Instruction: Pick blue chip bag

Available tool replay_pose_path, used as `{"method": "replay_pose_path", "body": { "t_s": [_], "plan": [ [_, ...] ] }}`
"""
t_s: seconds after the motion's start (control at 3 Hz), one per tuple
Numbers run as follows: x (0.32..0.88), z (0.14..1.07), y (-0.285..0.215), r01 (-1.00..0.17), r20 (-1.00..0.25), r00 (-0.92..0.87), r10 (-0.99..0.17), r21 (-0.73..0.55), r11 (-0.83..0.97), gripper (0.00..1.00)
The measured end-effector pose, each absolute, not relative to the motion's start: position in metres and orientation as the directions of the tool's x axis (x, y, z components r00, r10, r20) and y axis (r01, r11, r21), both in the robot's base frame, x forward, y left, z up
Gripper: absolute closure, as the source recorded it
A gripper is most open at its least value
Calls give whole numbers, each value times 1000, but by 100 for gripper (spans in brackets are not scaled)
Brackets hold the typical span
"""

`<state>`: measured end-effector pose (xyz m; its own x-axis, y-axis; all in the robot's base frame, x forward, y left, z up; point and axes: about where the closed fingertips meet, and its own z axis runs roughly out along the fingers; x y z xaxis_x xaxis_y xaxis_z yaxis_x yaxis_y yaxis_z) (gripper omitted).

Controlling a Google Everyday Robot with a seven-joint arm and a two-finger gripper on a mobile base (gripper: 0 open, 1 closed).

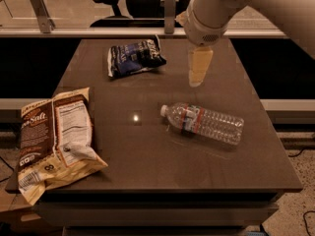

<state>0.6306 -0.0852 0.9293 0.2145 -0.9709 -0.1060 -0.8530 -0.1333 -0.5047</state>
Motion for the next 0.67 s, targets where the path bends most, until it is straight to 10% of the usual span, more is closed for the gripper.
{"method": "replay_pose_path", "body": {
  "t_s": [0.67],
  "plan": [
    [664,886,-51,-845,-165,264,-950,-514,-145,0]
  ]
}}
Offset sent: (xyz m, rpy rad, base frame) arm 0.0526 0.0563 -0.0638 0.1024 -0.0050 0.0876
